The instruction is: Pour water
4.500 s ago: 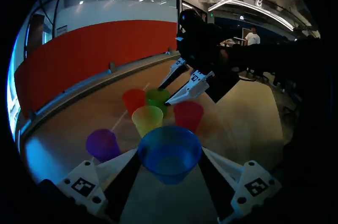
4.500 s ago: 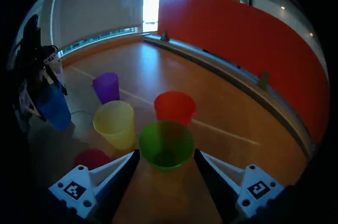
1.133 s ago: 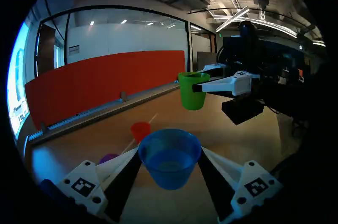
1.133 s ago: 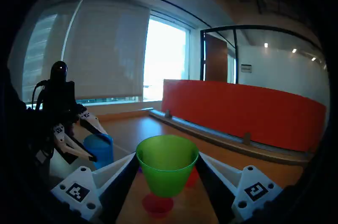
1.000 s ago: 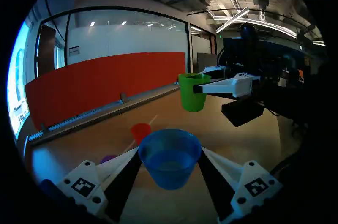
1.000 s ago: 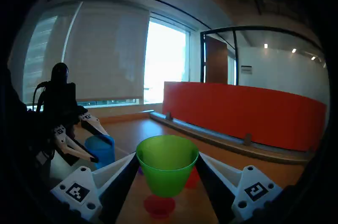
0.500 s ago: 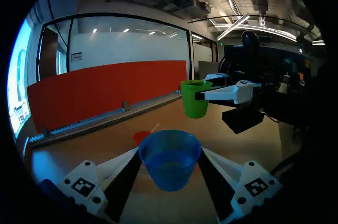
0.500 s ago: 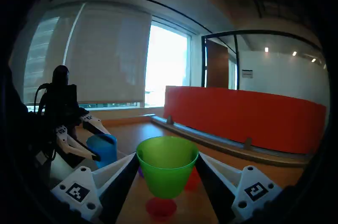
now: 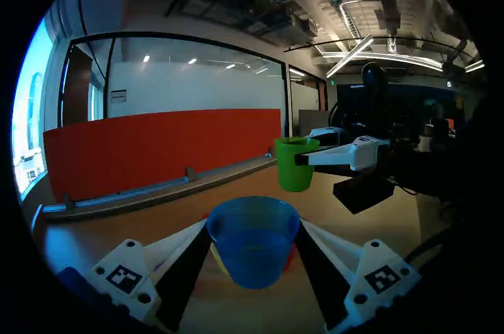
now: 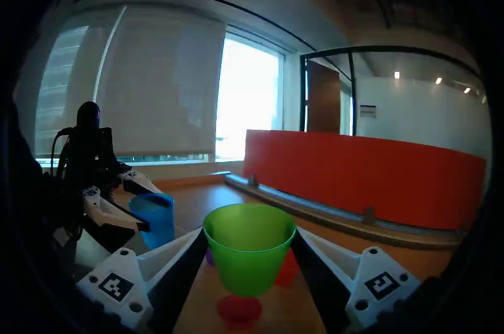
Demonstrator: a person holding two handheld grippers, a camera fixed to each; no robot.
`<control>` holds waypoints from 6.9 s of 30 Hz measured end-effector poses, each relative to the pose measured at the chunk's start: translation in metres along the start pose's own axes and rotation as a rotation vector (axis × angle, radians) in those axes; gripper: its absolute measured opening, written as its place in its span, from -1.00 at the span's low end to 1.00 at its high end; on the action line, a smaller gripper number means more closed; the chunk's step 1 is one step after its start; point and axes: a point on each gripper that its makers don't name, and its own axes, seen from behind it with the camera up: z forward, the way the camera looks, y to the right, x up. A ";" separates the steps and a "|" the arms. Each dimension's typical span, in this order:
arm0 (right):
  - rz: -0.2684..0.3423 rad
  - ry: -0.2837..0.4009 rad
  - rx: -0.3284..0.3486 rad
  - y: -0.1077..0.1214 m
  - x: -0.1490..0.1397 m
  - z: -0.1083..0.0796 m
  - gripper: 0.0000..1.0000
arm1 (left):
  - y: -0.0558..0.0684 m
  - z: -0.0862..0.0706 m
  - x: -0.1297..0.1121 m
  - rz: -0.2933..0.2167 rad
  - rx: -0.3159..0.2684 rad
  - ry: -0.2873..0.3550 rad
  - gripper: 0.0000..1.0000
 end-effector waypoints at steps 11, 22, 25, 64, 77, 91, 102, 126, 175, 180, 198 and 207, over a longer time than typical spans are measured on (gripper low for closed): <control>0.003 -0.001 -0.001 0.002 0.000 -0.003 0.85 | -0.004 0.000 0.006 -0.018 0.010 0.023 0.73; 0.003 -0.012 0.013 -0.001 -0.002 -0.001 0.83 | -0.008 0.000 0.008 -0.001 0.013 0.012 0.73; 0.007 -0.016 0.021 -0.004 -0.004 -0.001 0.83 | -0.010 0.001 0.009 0.003 0.016 0.010 0.73; 0.089 -0.084 0.149 -0.055 -0.059 0.008 0.82 | -0.031 0.009 0.042 0.162 0.038 0.004 0.73; 0.089 -0.116 0.204 -0.078 -0.078 0.011 0.82 | -0.030 0.012 0.048 0.236 0.040 -0.006 0.73; 0.078 -0.141 0.251 -0.096 -0.096 0.012 0.82 | -0.026 0.017 0.053 0.335 0.040 -0.025 0.73; 0.061 -0.162 0.283 -0.107 -0.108 0.011 0.82 | -0.027 0.018 0.061 0.399 0.047 -0.031 0.73; 0.055 -0.160 0.320 -0.121 -0.109 0.018 0.82 | -0.020 0.015 0.067 0.536 0.041 -0.050 0.73; 0.061 -0.128 0.335 -0.128 -0.095 0.026 0.82 | -0.008 0.025 0.065 0.813 0.053 -0.064 0.73; 0.061 -0.126 0.337 -0.128 -0.095 0.026 0.82 | -0.008 0.027 0.064 0.836 0.051 -0.065 0.73; 0.060 -0.115 0.338 -0.130 -0.088 0.030 0.82 | -0.007 0.027 0.067 0.892 0.056 -0.063 0.73; 0.059 -0.112 0.332 -0.127 -0.087 0.030 0.82 | -0.006 0.028 0.068 0.903 0.057 -0.062 0.73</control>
